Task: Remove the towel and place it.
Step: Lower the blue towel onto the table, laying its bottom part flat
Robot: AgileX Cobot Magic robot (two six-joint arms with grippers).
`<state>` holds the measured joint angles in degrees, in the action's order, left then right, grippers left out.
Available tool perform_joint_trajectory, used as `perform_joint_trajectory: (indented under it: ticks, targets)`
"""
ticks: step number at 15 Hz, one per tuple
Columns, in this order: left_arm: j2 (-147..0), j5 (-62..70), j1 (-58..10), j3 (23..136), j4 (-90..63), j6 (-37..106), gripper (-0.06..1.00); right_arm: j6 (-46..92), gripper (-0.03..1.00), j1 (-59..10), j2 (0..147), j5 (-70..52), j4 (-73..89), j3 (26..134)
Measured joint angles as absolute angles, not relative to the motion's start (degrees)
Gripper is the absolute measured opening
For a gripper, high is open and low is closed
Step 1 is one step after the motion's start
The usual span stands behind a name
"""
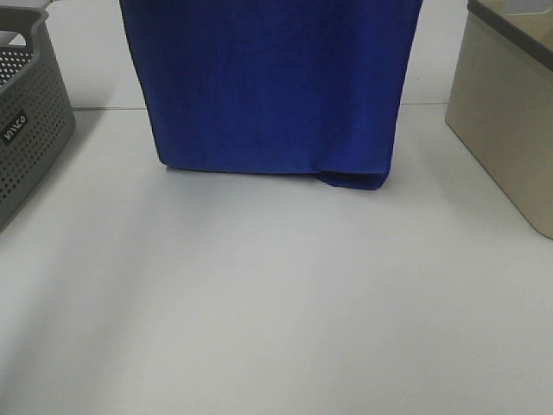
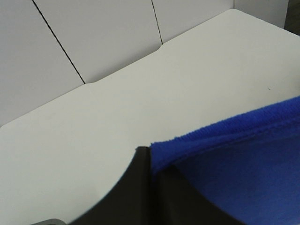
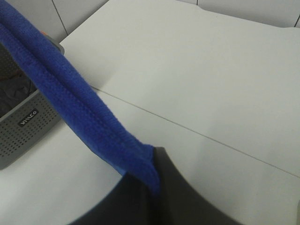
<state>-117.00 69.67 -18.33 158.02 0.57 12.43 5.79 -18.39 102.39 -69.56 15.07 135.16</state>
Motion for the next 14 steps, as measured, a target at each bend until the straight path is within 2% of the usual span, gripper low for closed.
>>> perform_joint_trajectory:
  ticks: [3,5,11,14]
  targets:
    - [-112.1,69.7,-18.3,146.9,0.0,12.4,0.00,5.8,0.02,-18.4,101.5,-69.8,16.7,134.6]
    - [-110.1,69.7,-18.3,143.6,0.3,12.4,0.00,5.8,0.02,-18.4,101.2,-69.9,19.0,134.6]
    - [-104.6,69.8,-18.3,142.9,4.5,12.5,0.00,11.0,0.02,-18.4,100.6,-69.8,26.5,134.6]
    - [-105.1,69.7,-18.3,142.9,5.7,14.6,0.00,15.5,0.02,-18.4,100.8,-62.1,25.1,134.6]
